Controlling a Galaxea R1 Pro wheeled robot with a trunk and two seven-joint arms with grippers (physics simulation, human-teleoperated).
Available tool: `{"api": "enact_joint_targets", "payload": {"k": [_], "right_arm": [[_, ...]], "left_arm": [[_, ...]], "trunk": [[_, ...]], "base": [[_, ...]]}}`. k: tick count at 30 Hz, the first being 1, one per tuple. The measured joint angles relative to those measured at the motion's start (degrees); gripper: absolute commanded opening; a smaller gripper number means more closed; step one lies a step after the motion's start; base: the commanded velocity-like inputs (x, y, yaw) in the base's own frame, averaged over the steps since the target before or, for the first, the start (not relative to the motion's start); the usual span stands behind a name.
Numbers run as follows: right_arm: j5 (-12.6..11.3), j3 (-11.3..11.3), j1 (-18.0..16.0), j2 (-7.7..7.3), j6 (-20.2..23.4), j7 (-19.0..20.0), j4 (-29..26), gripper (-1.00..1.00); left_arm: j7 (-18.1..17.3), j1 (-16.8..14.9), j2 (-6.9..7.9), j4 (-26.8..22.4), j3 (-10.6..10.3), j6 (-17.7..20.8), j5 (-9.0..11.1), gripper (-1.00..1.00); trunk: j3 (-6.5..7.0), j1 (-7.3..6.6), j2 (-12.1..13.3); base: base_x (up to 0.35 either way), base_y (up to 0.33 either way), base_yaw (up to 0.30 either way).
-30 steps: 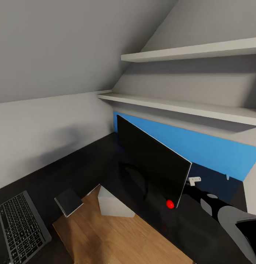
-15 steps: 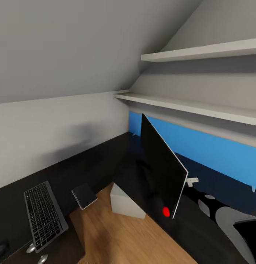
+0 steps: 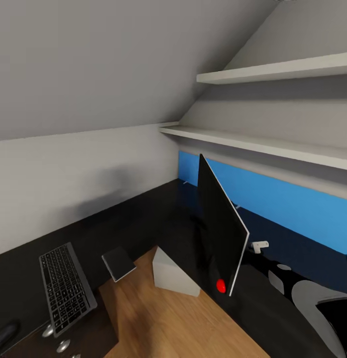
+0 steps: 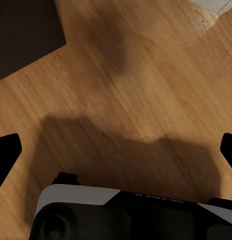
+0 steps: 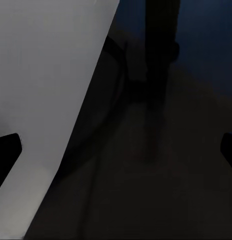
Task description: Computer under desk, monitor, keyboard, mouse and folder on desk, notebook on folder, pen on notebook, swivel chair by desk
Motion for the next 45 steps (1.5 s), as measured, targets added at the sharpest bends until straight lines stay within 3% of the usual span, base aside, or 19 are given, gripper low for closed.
{"api": "enact_joint_targets", "payload": {"k": [9,35,45], "right_arm": [[-0.16,-0.19,0.05,-0.01,0.09,-0.25,0.09,1.0],[-0.21,0.0,0.78,0.01,0.0,-0.17,0.1,1.0],[-0.17,0.01,0.8,0.0,-0.03,-0.02,0.01,1.0]], "left_arm": [[-0.02,0.01,0.02,-0.02,0.11,0.0,0.02,1.0],[0.02,0.01,0.02,-0.02,0.14,0.0,0.11,1.0],[0.01,0.0,0.12,0.01,0.24,0.0,0.13,1.0]], "trunk": [[0.0,0.0,0.0],[0.0,-0.01,0.0],[0.06,-0.01,0.0]], "base": [[-0.146,0.0,0.095],[-0.003,0.0,0.267],[0.0,0.0,-0.032]]}}
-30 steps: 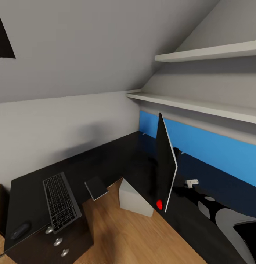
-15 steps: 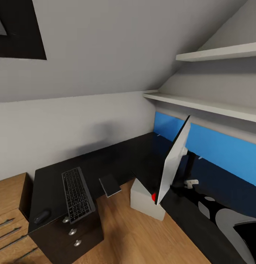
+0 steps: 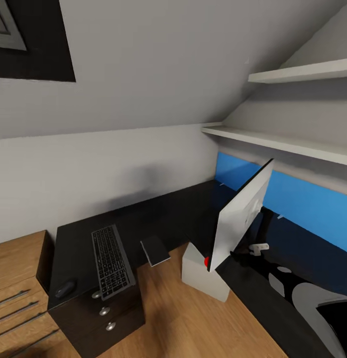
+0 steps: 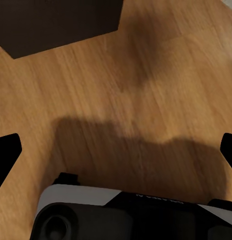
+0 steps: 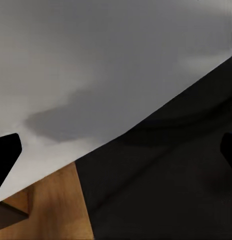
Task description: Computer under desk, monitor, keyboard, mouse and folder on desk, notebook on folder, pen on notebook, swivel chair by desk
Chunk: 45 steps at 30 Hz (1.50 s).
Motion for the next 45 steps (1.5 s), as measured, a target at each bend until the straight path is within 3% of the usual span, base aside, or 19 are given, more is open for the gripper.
{"api": "enact_joint_targets", "payload": {"k": [16,33,45], "right_arm": [[0.08,0.07,0.0,0.2,-0.08,-0.35,0.0,1.0],[0.24,0.04,-0.01,1.23,-1.44,-0.43,0.04,1.0],[0.22,-0.06,0.28,1.76,-1.67,-0.35,0.0,1.0]], "left_arm": [[-0.06,0.0,0.15,-0.76,-0.21,-0.08,-0.13,1.0],[3.81,0.0,0.46,-1.83,-0.23,0.09,-0.21,1.0],[3.76,0.0,0.24,-1.85,-0.5,0.09,-0.41,1.0]], "trunk": [[0.47,0.0,0.0],[-2.55,3.74,-6.82],[-2.55,3.75,-6.84]], "base": [[0.0,0.0,-0.219],[0.0,0.0,-0.017],[0.0,0.0,0.0]]}}
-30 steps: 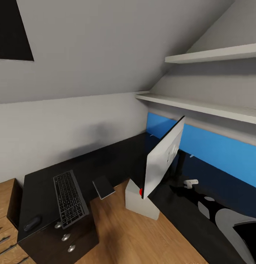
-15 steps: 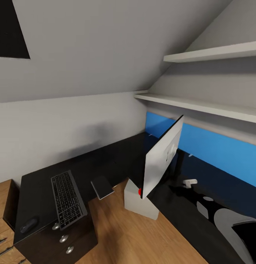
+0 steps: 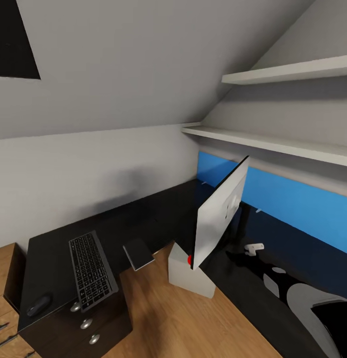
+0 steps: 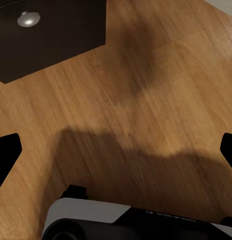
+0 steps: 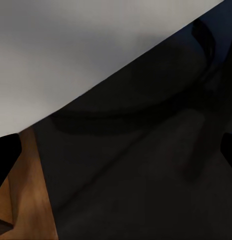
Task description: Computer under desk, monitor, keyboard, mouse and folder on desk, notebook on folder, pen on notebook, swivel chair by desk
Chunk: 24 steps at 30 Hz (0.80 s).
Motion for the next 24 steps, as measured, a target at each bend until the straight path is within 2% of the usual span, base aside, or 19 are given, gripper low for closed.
{"api": "enact_joint_targets", "payload": {"k": [24], "right_arm": [[-0.08,-0.03,0.07,0.0,0.05,-0.08,-0.08,1.0]], "left_arm": [[0.03,0.0,-0.07,0.17,-0.06,0.14,0.15,1.0]], "trunk": [[0.0,0.0,0.0]], "base": [[0.0,0.0,-0.015]]}}
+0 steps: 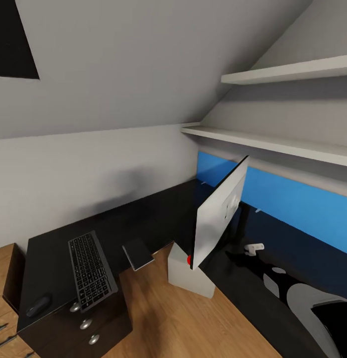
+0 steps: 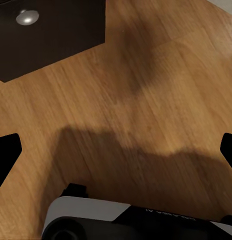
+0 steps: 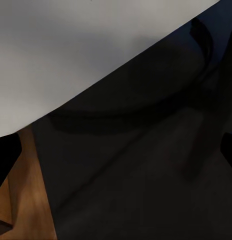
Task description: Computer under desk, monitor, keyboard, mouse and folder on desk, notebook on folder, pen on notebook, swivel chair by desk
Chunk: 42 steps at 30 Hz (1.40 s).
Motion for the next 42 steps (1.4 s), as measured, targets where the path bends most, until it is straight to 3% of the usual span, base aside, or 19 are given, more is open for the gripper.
{"api": "enact_joint_targets", "payload": {"k": [5,13,34,39,42], "right_arm": [[-0.03,-0.1,0.0,-0.05,-0.03,0.05,-0.02,1.0],[-0.03,-0.15,0.0,-0.12,-0.09,0.08,-0.03,1.0],[-0.1,-0.2,0.0,-0.23,-0.19,-0.19,-0.05,1.0],[-0.14,-0.17,0.0,-0.12,-0.87,-3.22,-0.09,1.0],[-0.3,-0.1,0.01,0.09,-2.32,-9.5,-0.05,1.0]], "left_arm": [[0.04,0.0,0.04,0.07,0.01,0.01,0.06,1.0],[0.32,-0.01,0.0,0.1,0.04,-0.14,0.0,1.0],[0.37,0.0,0.21,-0.15,0.41,-0.69,0.04,1.0],[0.41,0.0,0.17,-0.18,0.54,-1.82,0.09,1.0],[0.44,0.0,0.12,-0.19,0.58,-2.23,0.08,1.0]], "trunk": [[0.0,0.0,0.0],[-1.21,1.75,-3.2],[-4.96,6.37,-11.64],[-5.86,7.47,-13.65],[-6.4,8.13,-14.86]], "base": [[0.0,0.0,-0.037],[0.0,0.0,-0.159],[0.0,0.0,-0.008],[0.0,0.0,0.0],[0.0,0.0,0.0]]}}
